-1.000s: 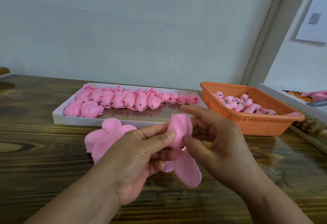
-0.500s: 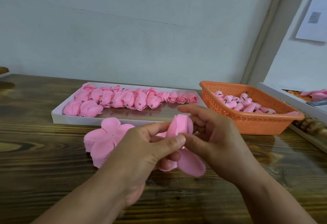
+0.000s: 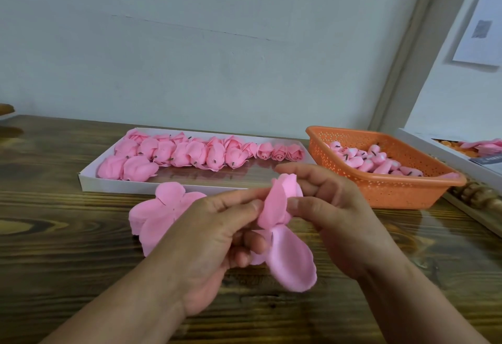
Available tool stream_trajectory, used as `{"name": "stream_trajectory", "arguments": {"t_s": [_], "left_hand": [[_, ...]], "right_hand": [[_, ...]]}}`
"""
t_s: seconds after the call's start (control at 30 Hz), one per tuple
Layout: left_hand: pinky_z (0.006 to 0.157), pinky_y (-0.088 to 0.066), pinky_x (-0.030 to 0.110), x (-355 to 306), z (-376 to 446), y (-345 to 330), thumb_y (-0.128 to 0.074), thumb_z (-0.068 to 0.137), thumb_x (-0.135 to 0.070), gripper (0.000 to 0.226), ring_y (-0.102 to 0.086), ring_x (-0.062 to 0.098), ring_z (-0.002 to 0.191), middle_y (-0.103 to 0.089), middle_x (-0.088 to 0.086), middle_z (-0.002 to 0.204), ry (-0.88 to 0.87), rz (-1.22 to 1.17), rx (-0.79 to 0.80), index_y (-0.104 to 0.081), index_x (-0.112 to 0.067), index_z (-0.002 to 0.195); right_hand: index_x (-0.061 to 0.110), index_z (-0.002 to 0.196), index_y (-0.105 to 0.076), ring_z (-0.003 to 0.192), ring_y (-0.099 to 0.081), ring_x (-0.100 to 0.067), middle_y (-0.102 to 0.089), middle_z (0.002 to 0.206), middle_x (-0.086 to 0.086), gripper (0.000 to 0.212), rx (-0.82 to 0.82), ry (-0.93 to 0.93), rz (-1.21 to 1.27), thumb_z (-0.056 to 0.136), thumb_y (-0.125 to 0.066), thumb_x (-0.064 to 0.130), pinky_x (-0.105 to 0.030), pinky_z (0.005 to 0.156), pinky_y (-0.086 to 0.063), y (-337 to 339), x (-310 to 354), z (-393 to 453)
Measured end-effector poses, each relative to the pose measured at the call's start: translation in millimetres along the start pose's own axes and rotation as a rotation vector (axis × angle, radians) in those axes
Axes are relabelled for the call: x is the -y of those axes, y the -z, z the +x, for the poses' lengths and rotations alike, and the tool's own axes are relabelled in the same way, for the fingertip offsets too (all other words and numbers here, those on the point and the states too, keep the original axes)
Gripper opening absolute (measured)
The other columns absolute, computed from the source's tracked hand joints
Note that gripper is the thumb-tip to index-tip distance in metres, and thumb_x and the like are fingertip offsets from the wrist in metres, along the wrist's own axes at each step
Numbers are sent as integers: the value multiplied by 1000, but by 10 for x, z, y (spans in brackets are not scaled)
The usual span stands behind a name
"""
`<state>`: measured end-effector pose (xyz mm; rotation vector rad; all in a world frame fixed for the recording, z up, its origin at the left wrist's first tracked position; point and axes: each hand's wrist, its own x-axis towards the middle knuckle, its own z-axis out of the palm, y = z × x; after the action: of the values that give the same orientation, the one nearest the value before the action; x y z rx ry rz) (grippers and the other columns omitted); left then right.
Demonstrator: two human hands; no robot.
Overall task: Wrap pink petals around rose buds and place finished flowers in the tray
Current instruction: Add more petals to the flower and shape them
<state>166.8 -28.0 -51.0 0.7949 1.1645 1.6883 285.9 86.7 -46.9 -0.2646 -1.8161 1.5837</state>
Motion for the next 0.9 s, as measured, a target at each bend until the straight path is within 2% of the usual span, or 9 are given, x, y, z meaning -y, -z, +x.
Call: {"name": "stream_trajectory", "arguments": {"t_s": [0.1,0.2,0.3,0.4,0.57,0.67,0.7,0.77,0.9], "left_hand": [[33,-34,15,-3,-15,-1,-62,73,-19,27,-54,9,42,-70,5,66,-5,-32,3,-76,-12,95],[35,-37,16,-1,1,26,-56,86,-10,18,-57,12,43,-67,7,62,3,-29,21,-74,-11,87],[36,-37,17,-33,-25,40,-65,55,-2,14,-57,12,44,-60,7,55,10,-3,94,-72,-12,62],[39,-39,17,0,-54,78,-68,53,0,16,-56,10,47,-61,4,56,-4,-4,150,-74,-13,59],[73,-55,44,13,-113,-10,-61,72,-10,36,-61,7,50,-61,-12,49,-142,-22,181,-68,-30,42],[93,-35,75,63,-101,17,-60,83,-11,32,-67,21,69,-71,4,65,-142,25,205,-74,-22,57],[97,-34,74,104,-80,23,-64,82,-19,19,-69,27,80,-73,10,76,-148,52,226,-77,-16,68],[99,-36,70,161,-62,30,-68,71,-33,34,-66,33,100,-72,14,95,-117,75,228,-76,-7,92],[95,-40,69,165,-89,8,-74,72,-21,30,-68,31,96,-74,8,98,-109,63,95,-75,-15,101]], "right_hand": [[10,106,-62,69,-64,-17,-71,79,-6,39,6,22,24,69,-61,1,-26,64,-52,-7,-11,-5],[9,104,-62,67,-63,-18,-71,77,-7,37,-3,33,54,68,-60,1,-26,63,-52,-14,-19,1],[11,100,-64,66,-63,-18,-70,75,-7,35,-18,37,110,67,-59,0,-26,63,-51,-19,-23,7],[11,97,-65,65,-63,-14,-70,75,-5,34,-18,40,161,67,-56,-1,-23,61,-51,-28,-21,-4],[20,92,-71,66,-63,-15,-70,76,-5,36,9,54,181,59,-66,7,-24,61,-51,-38,-32,-19],[19,93,-71,66,-63,-15,-69,76,-6,36,8,55,202,58,-67,12,-24,61,-51,-45,-51,-17],[18,93,-70,66,-63,-16,-69,76,-7,36,2,53,205,58,-67,9,-24,61,-51,-42,-63,-20],[15,95,-69,63,-64,-17,-69,75,-8,38,3,52,209,60,-65,2,-25,58,-52,-49,-77,-31],[9,100,-63,61,-65,-17,-69,72,-8,37,-3,65,208,66,-58,-4,-24,57,-53,-61,-96,-40]]}}
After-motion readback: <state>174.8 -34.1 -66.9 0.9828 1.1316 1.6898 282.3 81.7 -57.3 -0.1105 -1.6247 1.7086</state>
